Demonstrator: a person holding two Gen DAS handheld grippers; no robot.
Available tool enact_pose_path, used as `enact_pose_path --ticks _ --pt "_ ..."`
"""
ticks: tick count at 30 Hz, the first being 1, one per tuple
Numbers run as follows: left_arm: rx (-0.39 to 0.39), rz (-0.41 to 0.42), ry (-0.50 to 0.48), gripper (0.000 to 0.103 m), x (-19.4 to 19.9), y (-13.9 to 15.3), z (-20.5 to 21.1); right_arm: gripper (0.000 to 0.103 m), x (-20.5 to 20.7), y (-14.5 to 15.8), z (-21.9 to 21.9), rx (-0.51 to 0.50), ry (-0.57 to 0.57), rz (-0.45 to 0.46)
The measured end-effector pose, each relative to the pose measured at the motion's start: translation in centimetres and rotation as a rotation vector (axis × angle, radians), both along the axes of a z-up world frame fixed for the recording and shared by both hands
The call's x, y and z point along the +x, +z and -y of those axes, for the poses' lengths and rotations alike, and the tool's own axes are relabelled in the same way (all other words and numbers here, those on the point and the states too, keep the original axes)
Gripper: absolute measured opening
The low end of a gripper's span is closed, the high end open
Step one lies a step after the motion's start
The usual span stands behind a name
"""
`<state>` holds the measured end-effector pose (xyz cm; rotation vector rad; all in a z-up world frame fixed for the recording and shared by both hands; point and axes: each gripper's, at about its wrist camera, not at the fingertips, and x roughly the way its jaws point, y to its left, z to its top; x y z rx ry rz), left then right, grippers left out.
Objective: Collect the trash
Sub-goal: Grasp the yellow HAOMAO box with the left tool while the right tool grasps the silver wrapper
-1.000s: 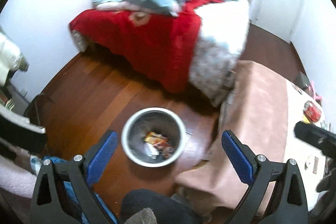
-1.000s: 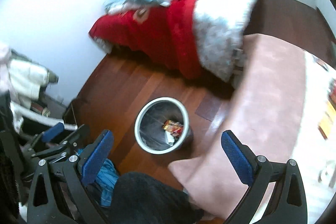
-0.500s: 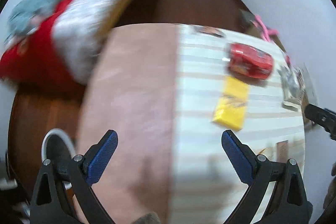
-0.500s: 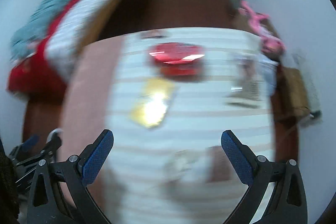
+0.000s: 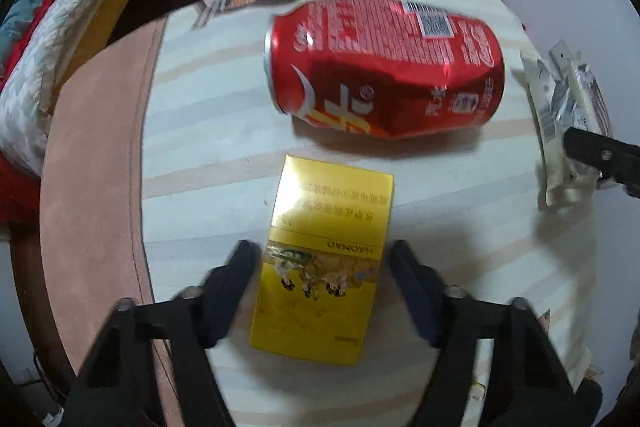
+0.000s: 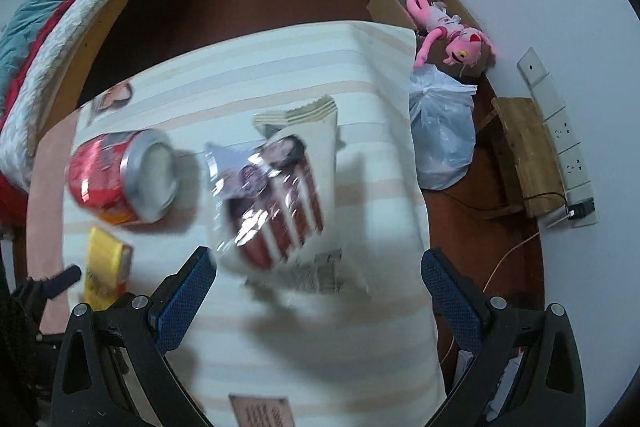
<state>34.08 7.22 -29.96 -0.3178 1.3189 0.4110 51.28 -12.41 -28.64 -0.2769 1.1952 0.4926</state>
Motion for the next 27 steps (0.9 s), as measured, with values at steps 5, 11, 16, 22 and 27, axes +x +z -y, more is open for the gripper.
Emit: enact_pose_path --ticks 5,11,16,22,27 --pt "0.045 0.008 0.024 0.054 -1.0 0.3 0.2 0.096 0.7 -1.5 -0.7 0.017 -0.008 -0.036" --pt "0.083 0.038 0.062 0.054 -2.9 1.3 0.3 0.06 -0.1 -2.1 -0.9 0.016 -0.012 -0.046" --pt "0.115 0.109 0.091 0.054 -6.3 4.4 -0.1 0.053 -2.4 -0.2 -0.3 0.06 0.002 -0.032" --pt "0.145 0.225 0.137 0.054 -11.1 9.5 -0.5 0.05 -7.3 3.5 0.4 0.126 0.042 0.005" --pt "0.173 0.306 0.171 0.054 -15.6 13.7 -2.0 0.036 -13.3 6.5 -0.2 0.191 0.104 0.025"
